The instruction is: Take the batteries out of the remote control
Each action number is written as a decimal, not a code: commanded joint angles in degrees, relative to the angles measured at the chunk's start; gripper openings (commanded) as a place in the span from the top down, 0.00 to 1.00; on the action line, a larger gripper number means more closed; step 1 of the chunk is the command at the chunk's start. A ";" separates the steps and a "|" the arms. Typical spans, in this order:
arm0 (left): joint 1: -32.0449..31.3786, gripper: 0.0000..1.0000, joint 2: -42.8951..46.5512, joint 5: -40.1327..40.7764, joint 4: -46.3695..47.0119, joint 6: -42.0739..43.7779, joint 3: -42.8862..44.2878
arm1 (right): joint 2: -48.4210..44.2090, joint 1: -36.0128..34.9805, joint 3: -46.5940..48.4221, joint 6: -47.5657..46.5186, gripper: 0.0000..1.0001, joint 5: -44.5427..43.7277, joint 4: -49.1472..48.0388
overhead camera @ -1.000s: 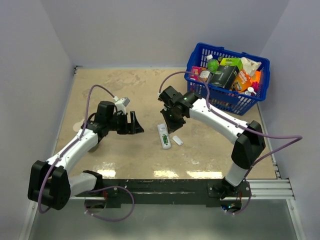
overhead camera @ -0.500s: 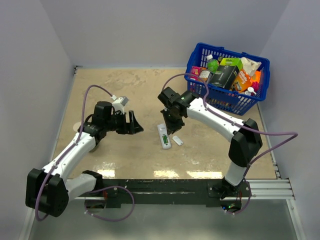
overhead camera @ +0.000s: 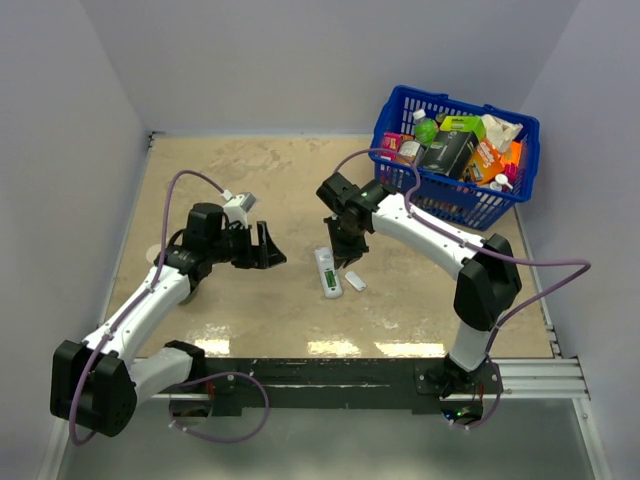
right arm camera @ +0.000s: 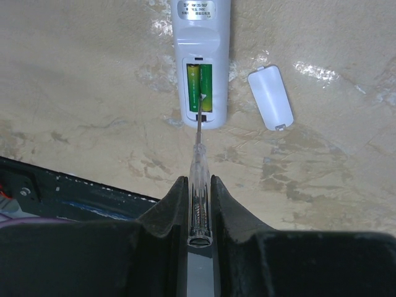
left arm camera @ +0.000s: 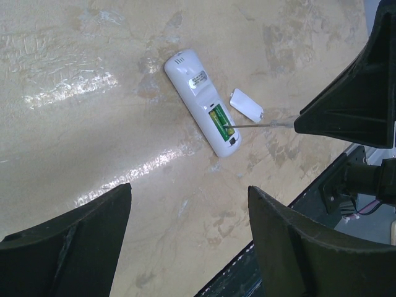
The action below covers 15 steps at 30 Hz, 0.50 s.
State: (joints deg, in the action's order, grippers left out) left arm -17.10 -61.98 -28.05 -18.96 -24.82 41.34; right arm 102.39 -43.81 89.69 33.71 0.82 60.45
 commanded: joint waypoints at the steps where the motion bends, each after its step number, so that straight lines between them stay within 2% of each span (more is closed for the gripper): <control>1: 0.14 0.20 0.89 0.02 0.86 1.09 -0.82 | 1.41 0.39 -0.75 2.32 0.86 -2.40 -5.07; 3: 0.14 0.20 0.89 0.02 0.94 1.00 -0.91 | 1.67 0.48 -0.66 2.32 0.86 -2.66 -5.69; 6: 0.05 0.20 0.54 1.15 0.86 1.00 -1.09 | 1.94 0.74 -1.53 2.15 0.96 -2.41 -6.74; 9: -0.03 0.21 -0.33 2.65 1.47 0.21 -1.18 | 0.80 0.57 -3.46 2.67 1.00 -1.00 -9.99; 15: -2.40 0.24 -4.11 2.74 3.31 -5.14 -1.18 | -2.72 0.04 -8.20 5.31 1.00 1.38 -16.93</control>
State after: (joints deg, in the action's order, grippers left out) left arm -17.85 -64.10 -25.93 -18.26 -26.46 40.60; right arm 99.46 -43.33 85.32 35.81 1.50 56.07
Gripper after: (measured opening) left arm 0.765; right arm 0.161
